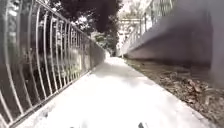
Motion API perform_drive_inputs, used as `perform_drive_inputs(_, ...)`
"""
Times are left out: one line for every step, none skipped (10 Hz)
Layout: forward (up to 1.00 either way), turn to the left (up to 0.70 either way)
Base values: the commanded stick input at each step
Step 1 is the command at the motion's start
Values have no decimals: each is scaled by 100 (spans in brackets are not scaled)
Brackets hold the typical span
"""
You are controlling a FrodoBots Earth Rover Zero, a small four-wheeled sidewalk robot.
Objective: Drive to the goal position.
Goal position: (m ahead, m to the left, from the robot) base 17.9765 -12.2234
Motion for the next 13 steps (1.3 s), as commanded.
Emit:
perform_drive_inputs(85, -2)
perform_drive_inputs(85, -19)
perform_drive_inputs(85, -32)
perform_drive_inputs(85, -23)
perform_drive_inputs(85, -14)
perform_drive_inputs(85, -4)
perform_drive_inputs(85, 0)
perform_drive_inputs(85, 0)
perform_drive_inputs(85, 0)
perform_drive_inputs(85, 0)
perform_drive_inputs(85, 0)
perform_drive_inputs(85, 0)
perform_drive_inputs(85, 0)
